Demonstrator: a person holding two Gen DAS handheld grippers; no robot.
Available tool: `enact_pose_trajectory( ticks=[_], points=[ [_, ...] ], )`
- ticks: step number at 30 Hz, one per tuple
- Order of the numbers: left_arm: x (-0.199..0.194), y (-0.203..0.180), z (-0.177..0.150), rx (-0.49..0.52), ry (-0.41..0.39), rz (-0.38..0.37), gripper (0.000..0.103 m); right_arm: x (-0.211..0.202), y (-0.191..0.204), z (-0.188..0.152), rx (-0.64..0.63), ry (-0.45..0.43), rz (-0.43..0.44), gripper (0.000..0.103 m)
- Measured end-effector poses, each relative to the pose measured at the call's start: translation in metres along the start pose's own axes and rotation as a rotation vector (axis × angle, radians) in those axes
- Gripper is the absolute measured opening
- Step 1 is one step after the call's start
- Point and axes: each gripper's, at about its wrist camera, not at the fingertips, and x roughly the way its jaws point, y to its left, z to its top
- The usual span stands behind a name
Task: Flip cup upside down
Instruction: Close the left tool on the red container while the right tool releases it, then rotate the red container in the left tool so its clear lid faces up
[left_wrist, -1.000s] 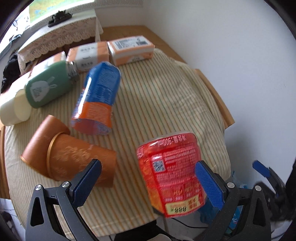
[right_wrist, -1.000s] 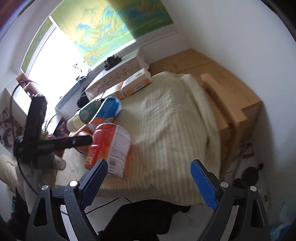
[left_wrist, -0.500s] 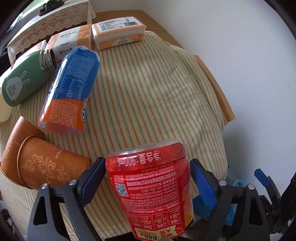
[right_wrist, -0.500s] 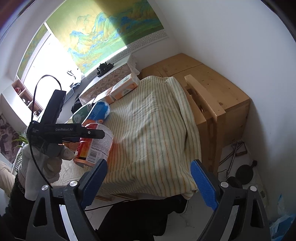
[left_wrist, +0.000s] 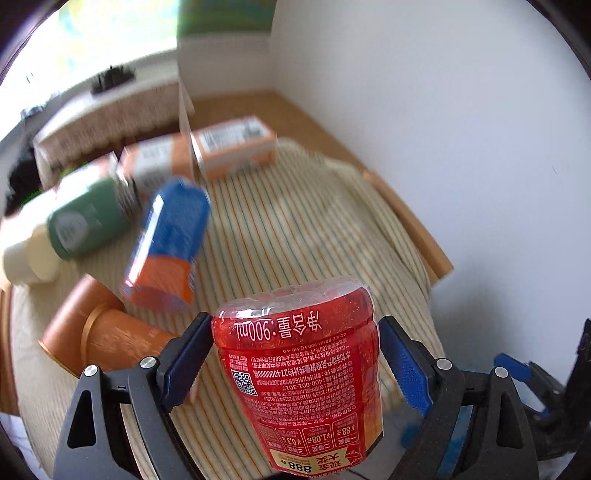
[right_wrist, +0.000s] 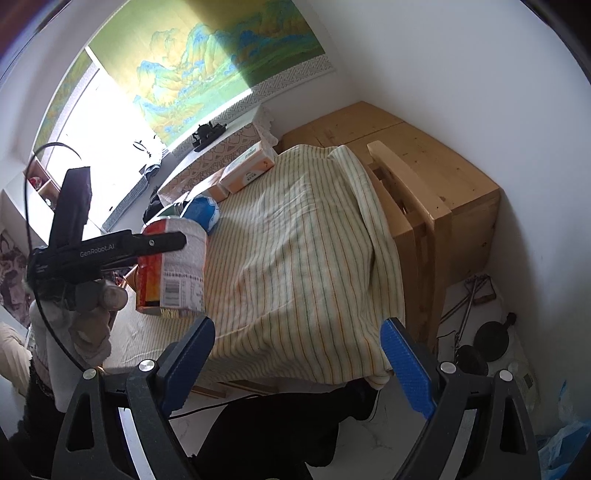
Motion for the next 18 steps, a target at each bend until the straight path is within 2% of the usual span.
enact_pose_trajectory(
  ticks=[2, 4, 7, 11, 18],
  points=[
    [-0.005, -0.002, -0.006, 0.020, -0.072, 0.028, 0.091, 0.000, 0.002, -0.001, -0.003, -0.002, 0.003, 0.089],
    [-0.006, -0.008, -0.020, 0.055, -0.167, 0.094, 0.091, 0.000, 0.006, -0.003, -0.009, -0.007, 0.000, 0.089],
    [-0.002, -0.013, -0.036, 0.113, -0.228, 0.131, 0.091, 0.000, 0.011, -0.006, -0.027, -0.009, -0.011, 0.089],
    [-0.012, -0.012, -0.059, 0.151, -0.301, 0.132, 0.092, -0.003, 0.014, -0.008, -0.037, -0.013, -0.013, 0.089],
    [-0.023, 0.000, -0.080, 0.141, -0.250, 0.086, 0.093, -0.009, 0.024, -0.009, -0.052, -0.024, 0.000, 0.089]
  ],
)
